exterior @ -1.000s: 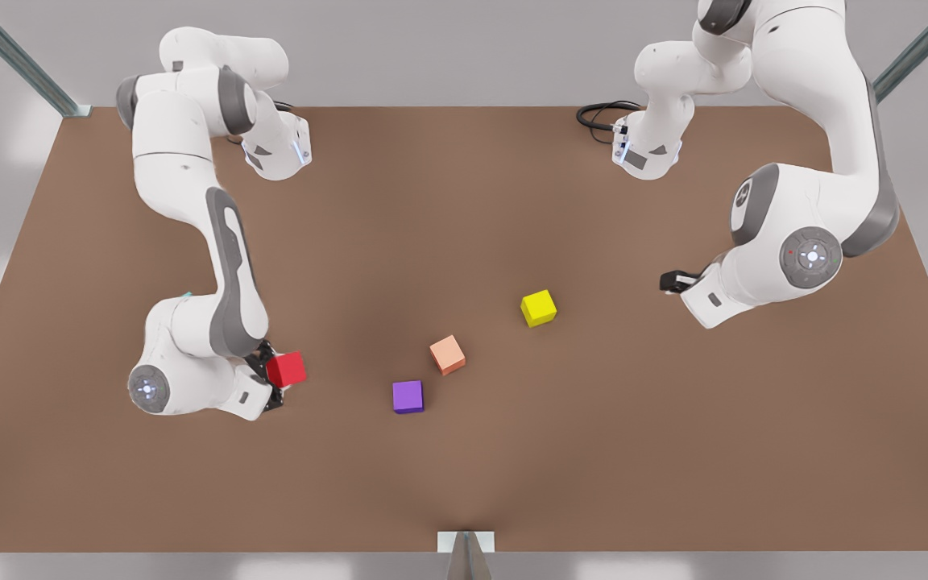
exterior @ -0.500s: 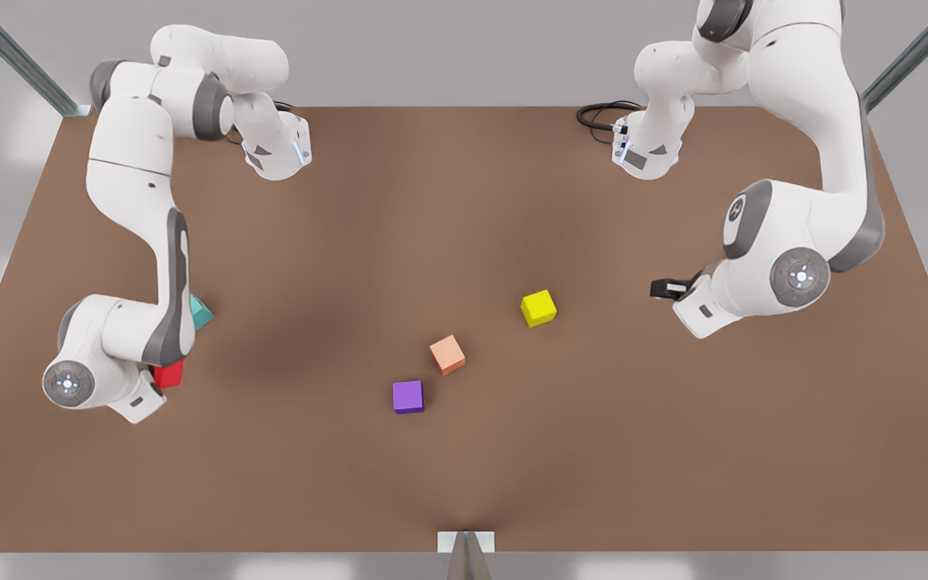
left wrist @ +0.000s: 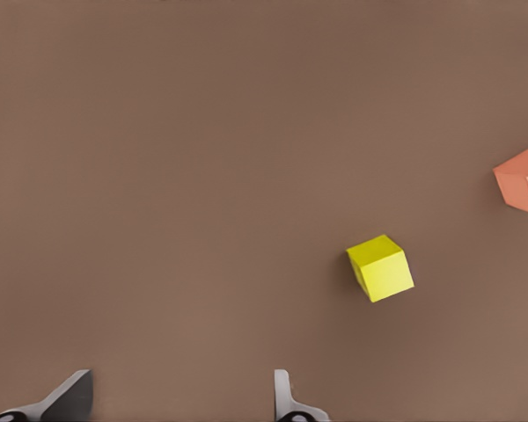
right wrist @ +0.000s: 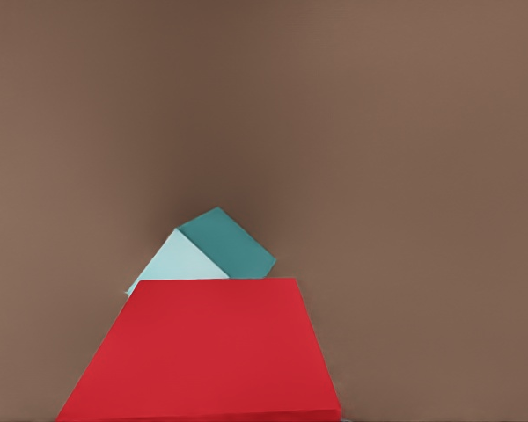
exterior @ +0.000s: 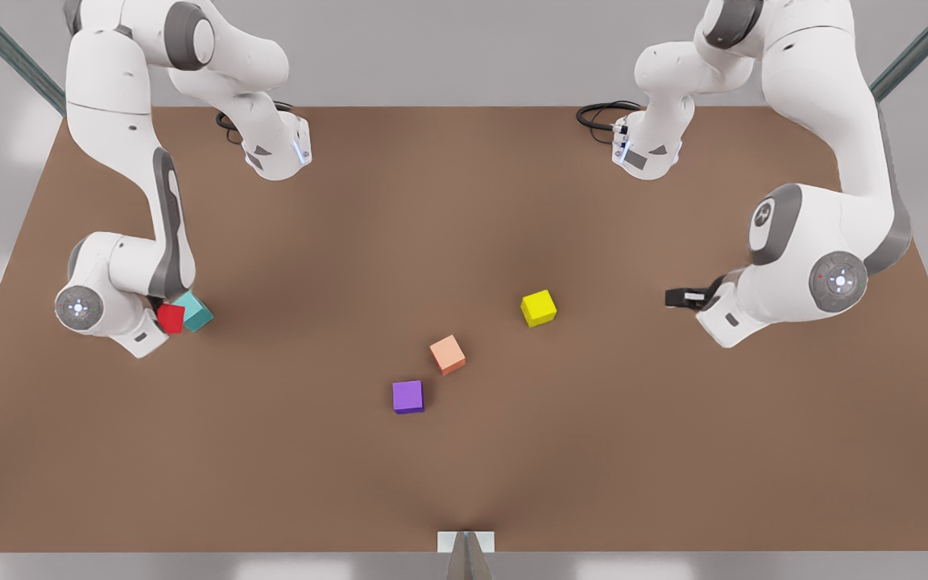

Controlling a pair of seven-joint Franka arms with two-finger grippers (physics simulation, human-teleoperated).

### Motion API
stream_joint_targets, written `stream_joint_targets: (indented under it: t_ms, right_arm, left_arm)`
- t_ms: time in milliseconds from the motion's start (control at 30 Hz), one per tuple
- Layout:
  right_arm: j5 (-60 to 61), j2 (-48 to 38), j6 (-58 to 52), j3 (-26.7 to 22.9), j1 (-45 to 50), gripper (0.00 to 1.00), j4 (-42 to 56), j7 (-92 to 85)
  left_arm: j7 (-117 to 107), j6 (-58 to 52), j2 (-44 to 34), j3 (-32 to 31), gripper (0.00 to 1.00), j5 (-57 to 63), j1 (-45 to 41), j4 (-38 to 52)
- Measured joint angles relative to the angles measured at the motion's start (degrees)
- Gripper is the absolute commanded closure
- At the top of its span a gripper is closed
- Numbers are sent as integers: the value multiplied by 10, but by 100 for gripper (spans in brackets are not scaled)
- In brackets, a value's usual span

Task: Pick up red wooden cube and pass to hand red wooden cube and place in blue wooden cube

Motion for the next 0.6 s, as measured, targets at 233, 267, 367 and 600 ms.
stream_joint_targets:
  t_ms: [233,267,367,600]
  right_arm:
    - [-14,-37,58,0,1,57,-76,10]
    - [-20,-44,67,0,1,57,-88,11]
    - [-33,-55,89,0,1,57,-114,14]
    - [-45,-65,139,1,-5,57,-165,20]
  left_arm:
    - [-3,-50,6,-1,0,-15,27,34]
    - [-3,-52,6,-1,0,-15,34,37]
    - [-2,-58,6,-2,0,-17,40,38]
    - [-1,-64,7,-1,0,-17,43,38]
